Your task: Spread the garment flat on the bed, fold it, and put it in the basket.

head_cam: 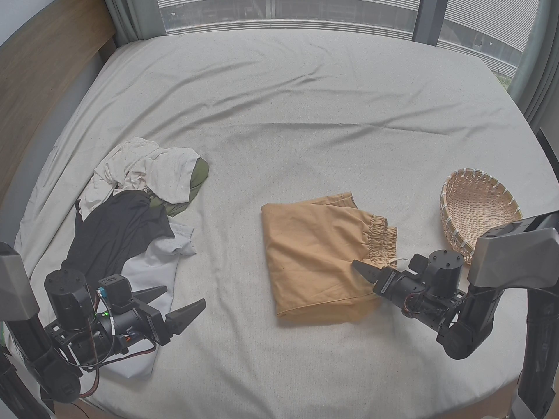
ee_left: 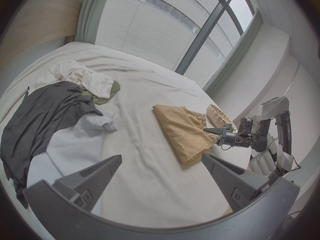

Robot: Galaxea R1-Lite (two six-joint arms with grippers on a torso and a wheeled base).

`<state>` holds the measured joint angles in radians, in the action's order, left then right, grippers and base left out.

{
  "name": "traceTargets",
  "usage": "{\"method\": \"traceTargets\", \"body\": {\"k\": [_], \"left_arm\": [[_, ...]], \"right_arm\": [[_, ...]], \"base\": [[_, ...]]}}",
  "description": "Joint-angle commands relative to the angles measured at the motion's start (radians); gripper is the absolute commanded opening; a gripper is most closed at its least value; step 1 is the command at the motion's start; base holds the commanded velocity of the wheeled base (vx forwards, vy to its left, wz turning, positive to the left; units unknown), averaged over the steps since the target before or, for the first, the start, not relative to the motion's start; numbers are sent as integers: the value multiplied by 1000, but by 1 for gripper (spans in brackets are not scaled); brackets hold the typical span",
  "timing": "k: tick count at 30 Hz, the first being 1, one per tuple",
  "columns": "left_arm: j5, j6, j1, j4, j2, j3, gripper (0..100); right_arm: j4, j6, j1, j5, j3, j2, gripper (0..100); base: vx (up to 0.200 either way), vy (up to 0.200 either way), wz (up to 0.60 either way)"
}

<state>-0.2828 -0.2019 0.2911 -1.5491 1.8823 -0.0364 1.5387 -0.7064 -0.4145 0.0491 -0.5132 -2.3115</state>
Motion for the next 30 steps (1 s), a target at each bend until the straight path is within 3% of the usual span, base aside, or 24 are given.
{"method": "traceTargets", "body": {"k": [1,2,12,23,30], "left_arm": [[-1,1,-12,0,-6,10,100],[-1,1,-12,0,-6,10,100],[-1,19,-13,0,-5,13,100],[-3,53,-13,0,-6,21,100],[-1,53,-12,-2,-19,12,100]], "right_arm": [[1,-1,-20,1,-34,-5,100],[1,-1,-20,1,-34,-5,0],[3,-1,-27,5,9,37,0],[1,18,-69,44,76,305,0],[0,30,-70,106,94,446,0]], "base": [[0,0,0],[0,0,0],[0,0,0],[0,0,0],[0,0,0]]}}
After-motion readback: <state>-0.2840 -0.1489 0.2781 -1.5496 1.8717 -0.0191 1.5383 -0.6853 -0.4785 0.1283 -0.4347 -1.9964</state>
